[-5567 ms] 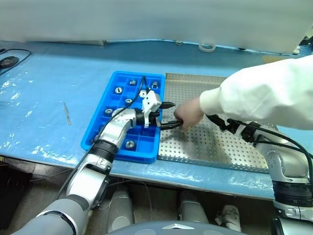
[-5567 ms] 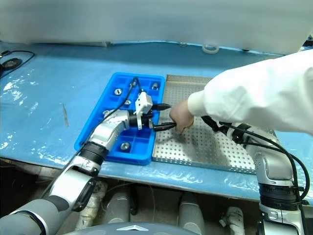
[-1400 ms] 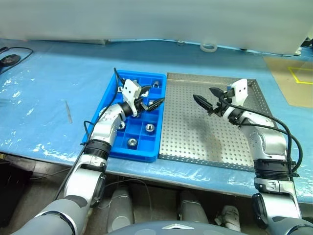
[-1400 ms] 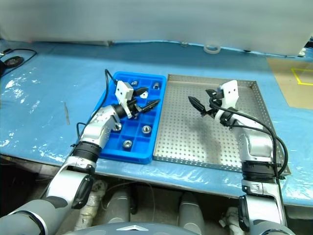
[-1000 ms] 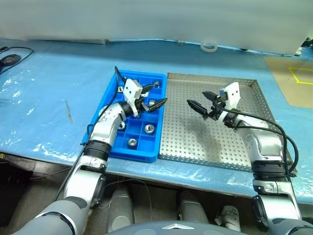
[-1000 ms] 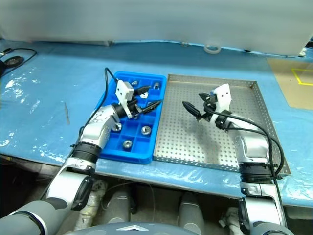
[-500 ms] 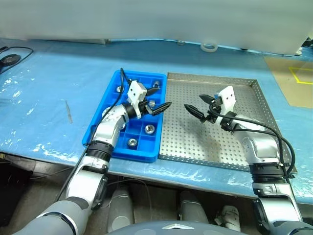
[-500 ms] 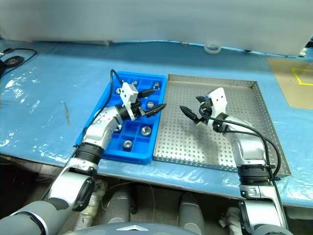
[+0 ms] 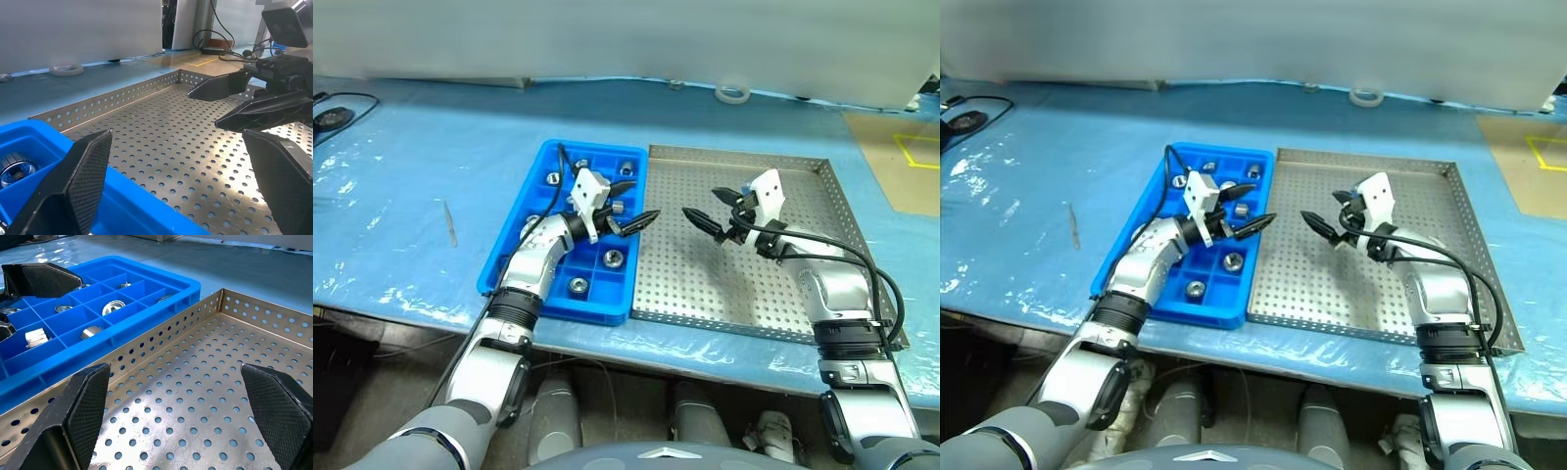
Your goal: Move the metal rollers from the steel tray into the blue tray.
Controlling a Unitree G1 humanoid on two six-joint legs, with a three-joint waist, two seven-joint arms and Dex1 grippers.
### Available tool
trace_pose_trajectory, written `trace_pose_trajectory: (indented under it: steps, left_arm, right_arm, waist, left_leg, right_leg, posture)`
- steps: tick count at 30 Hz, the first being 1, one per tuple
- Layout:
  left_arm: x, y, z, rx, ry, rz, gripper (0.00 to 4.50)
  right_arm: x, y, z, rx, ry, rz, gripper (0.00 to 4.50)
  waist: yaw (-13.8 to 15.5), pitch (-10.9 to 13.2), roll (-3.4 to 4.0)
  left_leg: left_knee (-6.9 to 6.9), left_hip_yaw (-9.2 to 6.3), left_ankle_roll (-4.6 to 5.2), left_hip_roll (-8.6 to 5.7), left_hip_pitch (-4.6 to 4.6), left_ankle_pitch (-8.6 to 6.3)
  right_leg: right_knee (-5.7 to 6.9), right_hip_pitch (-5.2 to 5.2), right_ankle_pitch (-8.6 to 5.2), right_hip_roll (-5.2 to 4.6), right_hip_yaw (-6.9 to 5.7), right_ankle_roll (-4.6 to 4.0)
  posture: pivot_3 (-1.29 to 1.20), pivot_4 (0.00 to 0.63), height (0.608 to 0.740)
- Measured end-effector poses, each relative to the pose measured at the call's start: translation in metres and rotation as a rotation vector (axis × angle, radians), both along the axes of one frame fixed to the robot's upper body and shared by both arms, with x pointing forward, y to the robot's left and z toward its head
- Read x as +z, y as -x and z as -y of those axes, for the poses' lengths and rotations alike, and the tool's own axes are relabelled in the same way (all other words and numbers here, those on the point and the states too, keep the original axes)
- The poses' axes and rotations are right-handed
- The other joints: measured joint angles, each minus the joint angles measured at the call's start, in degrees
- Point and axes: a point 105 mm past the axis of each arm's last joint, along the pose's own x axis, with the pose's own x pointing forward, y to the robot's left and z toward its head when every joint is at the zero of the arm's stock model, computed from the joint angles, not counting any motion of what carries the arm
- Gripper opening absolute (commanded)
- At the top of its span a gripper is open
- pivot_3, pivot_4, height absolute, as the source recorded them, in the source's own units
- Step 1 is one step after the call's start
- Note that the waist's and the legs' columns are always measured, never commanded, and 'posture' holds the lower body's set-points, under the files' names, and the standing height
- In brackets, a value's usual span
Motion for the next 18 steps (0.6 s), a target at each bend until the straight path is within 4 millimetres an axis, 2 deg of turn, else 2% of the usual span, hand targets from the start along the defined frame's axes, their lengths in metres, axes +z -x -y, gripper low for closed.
trace_pose_trajectory:
  steps: [18]
  left_arm:
    - [-0.0007, 0.0044, 0.0041, -0.039, -0.012, -0.003, 4.50]
  right_arm:
    - [-0.0007, -0.0001, 0.0006, -0.005, 0.003, 0.000, 4.47]
  waist:
    - [0.59, 0.00, 0.00]
  left_leg:
    - [-0.05, 0.01, 0.00, 0.00, 0.00, 0.00]
  right_leg:
    - [-0.02, -0.02, -0.01, 0.00, 0.01, 0.01]
  posture:
    - [-0.10, 0.150, 0.740]
